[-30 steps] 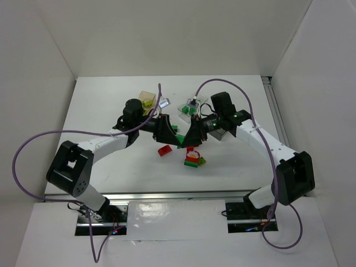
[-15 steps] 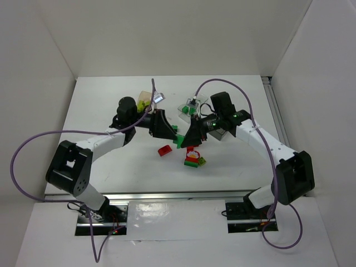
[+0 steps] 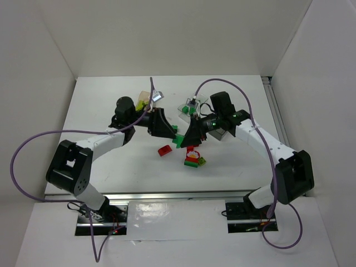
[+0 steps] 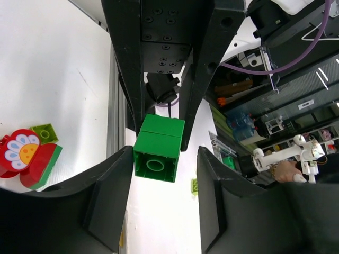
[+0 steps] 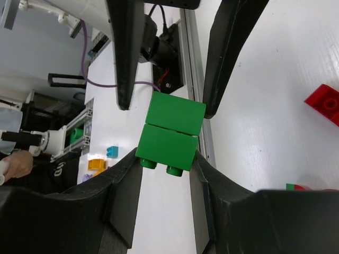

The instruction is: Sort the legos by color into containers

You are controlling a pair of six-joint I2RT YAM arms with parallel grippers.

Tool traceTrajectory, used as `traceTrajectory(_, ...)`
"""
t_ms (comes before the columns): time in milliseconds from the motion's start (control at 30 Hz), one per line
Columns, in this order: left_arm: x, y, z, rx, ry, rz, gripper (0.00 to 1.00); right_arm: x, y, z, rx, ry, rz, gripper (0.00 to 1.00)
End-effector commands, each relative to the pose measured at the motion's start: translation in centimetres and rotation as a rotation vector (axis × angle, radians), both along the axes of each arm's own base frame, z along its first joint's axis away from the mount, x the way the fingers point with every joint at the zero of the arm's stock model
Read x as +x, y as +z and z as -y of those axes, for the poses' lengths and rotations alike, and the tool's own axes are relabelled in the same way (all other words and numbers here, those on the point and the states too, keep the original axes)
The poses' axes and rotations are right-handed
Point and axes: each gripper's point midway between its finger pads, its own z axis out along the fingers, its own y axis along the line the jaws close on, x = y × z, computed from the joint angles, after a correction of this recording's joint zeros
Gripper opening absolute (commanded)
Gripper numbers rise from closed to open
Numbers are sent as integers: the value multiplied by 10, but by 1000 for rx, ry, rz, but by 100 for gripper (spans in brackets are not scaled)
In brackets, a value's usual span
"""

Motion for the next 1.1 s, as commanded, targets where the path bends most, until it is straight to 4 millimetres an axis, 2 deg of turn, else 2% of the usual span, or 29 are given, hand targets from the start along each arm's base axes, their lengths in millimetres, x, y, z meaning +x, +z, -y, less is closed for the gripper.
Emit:
traceTrajectory(0,-5,14,-4,-39,-31,126,56,8,-2,0,-16,-27,10,24)
traceTrajectory(33,-5,14,-4,-36,-31,118,53,9,-1,0,-13,-29,11,24)
traceTrajectory(167,-3,11,-4,-25,-30,114,25,11,1,-2,-4,-32,22,24)
traceTrajectory(200,-3,9,-4,-20,-30,104,10,11,1,-2,-5,-34,14,24)
traceTrajectory(233,-3,6,-4,-13,-30,94,2,11,1,-2,-5,-34,14,24)
traceTrajectory(300,1,10,-2,-14,-13,120,0,14,-1,2,-18,-54,6,24)
traceTrajectory(367,5,4,-1,11,25,89,0,15,-3,4,-22,-61,4,24)
traceTrajectory(433,18,3,-8,27,86,78,0,15,-8,6,-40,-71,-10,24)
traceTrajectory(600,45,-3,-18,80,217,23,0,31,-7,11,-70,-161,16,24)
traceTrajectory(667,59,-7,-20,115,277,2,0,57,-13,19,-123,-296,34,24)
traceTrajectory(700,71,-14,-26,142,349,-15,0,64,-12,19,-129,-339,19,24)
traceTrajectory(733,80,-17,-30,179,400,-49,0,88,-18,25,-180,-468,51,24)
traceTrajectory(767,91,-23,-36,211,450,-71,0,102,-14,27,-192,-532,68,24)
traceTrajectory(833,112,-37,-47,282,580,-121,0,133,-22,37,-253,-684,37,24)
traceTrajectory(867,114,-38,-48,303,585,-125,0,156,-16,45,-287,-793,62,24)
traceTrajectory(900,117,-39,-49,320,594,-132,0,175,-31,52,-330,-860,29,24)
traceTrajectory(967,129,-41,-52,357,642,-155,0,206,-42,69,-392,-1016,6,24)
traceTrajectory(1000,131,-42,-54,369,662,-182,0,224,-47,68,-417,-1043,8,24)
traceTrajectory(1033,134,-40,-51,374,680,-168,0,233,-50,65,-429,-1056,18,24)
traceTrajectory(1067,139,-36,-51,377,688,-167,0,247,-52,70,-452,-1104,36,24)
